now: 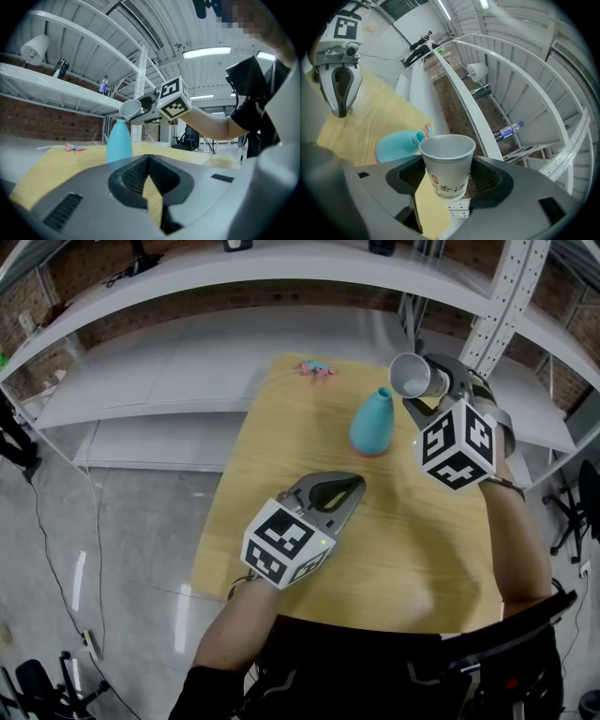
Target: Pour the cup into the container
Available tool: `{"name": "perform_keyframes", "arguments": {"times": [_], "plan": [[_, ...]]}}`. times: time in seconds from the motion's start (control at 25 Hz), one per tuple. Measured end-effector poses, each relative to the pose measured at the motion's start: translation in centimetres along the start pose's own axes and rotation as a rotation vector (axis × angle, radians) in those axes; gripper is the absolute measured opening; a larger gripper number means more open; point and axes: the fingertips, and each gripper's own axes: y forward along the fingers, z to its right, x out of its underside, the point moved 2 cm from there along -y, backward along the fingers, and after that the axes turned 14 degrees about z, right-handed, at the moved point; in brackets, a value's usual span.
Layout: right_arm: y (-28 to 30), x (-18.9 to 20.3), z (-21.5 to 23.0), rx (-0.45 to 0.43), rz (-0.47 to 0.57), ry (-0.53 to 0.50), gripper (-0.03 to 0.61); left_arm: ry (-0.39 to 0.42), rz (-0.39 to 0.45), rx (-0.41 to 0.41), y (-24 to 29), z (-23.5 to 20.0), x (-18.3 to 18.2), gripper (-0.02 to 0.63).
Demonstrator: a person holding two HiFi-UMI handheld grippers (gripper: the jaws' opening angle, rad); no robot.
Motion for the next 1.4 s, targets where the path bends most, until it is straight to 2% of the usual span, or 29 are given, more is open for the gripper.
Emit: {"name": "perform_keyframes", "arguments": {"times": [0.68, 1.4], "plan": [[1.0, -0.6, -0.4, -0.006, -0.046, -0.150, 0.305, 0.000, 0.000, 0.004, 0.0, 0.2, 0.0, -0.002], [1.2, -0.8, -0.5, -0.011, -0.063, -0.211, 0.305, -0.002, 0.000, 0.006, -0.1, 0.1, 0.0, -0.002]]}}
